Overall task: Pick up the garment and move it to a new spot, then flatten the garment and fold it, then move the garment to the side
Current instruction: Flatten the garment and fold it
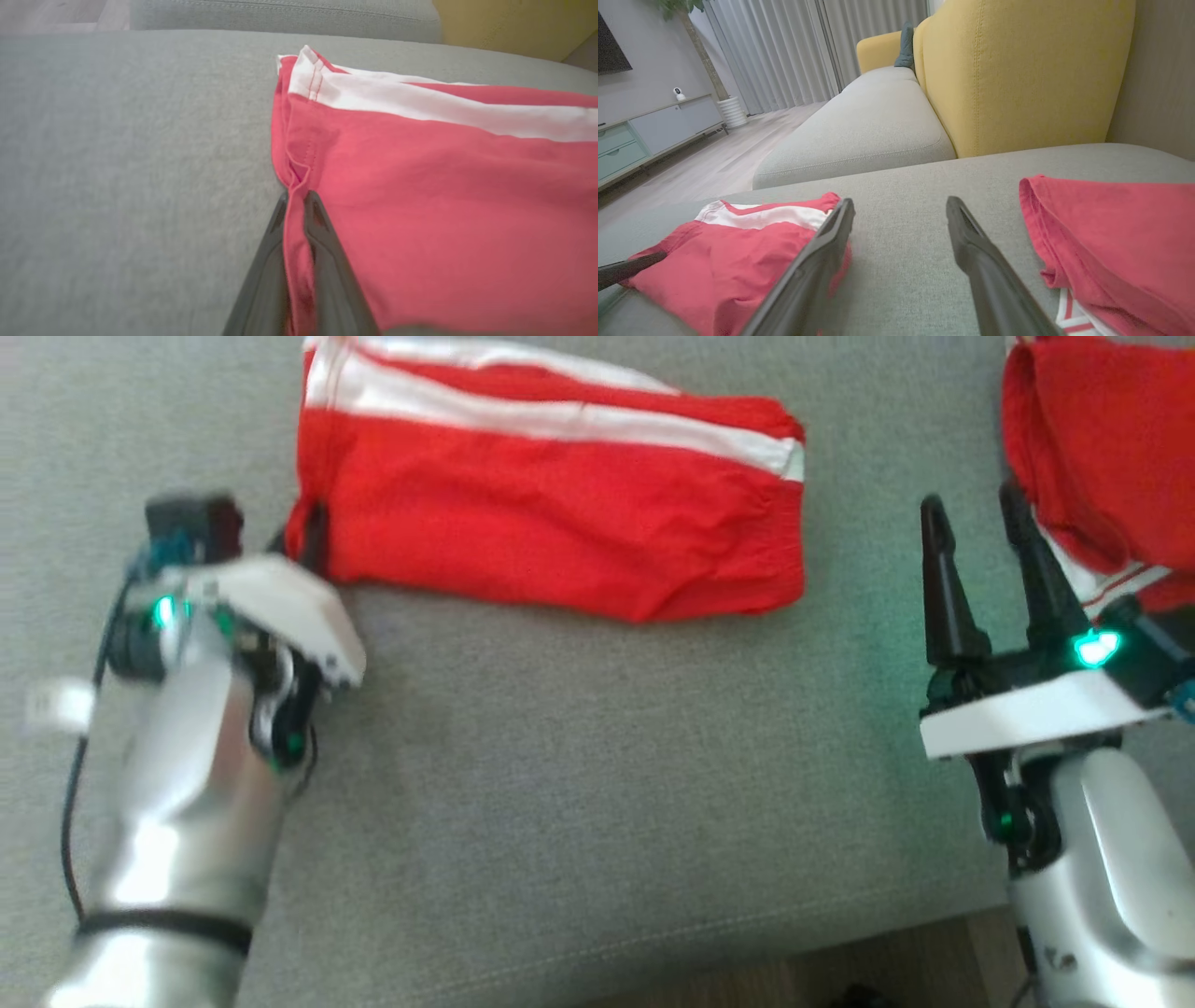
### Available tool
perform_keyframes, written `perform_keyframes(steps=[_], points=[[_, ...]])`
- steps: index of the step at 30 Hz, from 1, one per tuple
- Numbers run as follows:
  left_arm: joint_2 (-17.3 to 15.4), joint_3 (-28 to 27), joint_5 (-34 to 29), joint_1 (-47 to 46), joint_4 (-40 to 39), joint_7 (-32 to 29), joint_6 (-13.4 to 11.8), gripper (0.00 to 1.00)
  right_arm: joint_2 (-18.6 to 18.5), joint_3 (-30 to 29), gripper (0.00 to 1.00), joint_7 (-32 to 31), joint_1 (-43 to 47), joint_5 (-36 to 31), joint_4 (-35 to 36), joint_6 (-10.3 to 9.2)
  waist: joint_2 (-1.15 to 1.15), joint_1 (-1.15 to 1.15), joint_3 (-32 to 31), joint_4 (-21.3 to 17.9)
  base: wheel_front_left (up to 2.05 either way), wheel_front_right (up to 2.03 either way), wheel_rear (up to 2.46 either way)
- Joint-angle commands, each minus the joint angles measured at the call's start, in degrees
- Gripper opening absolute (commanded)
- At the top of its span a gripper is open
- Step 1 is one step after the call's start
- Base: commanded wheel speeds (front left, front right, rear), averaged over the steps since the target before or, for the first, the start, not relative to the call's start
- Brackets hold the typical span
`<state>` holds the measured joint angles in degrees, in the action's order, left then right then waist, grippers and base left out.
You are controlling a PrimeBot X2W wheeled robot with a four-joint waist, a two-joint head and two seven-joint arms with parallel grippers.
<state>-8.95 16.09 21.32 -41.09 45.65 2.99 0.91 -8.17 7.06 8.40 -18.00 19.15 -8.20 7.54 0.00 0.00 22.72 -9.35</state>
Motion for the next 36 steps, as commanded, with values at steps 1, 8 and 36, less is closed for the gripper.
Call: perform_keyframes(steps=[1,8,36], points=[[-2.44,-2.06,0.89,2.8,-2.18,0.22,-0.77,0.0,-0.46,0.6,1.0,-0.15,1.5,0.21,1.61,-0.05,0.0,0.0,-1.52,1.0,0.0,0.0,0.0],[-1.99,-3.67,4.05,17.27,-14.26,-1.27,-3.64,0.0,-0.5,0.32,1.0,-1.88,4.12,0.31,2.13,-0.05,0.0,0.0,-4.93,1.98,0.0,0.0,0.0],[-3.25,-3.18,-5.83,36.46,-47.79,10.74,-16.29,1.0,-2.09,-1.73,1.0,-8.58,9.64,-2.66,9.72,-0.05,0.0,0.0,-9.51,4.38,0.0,0.0,0.0]])
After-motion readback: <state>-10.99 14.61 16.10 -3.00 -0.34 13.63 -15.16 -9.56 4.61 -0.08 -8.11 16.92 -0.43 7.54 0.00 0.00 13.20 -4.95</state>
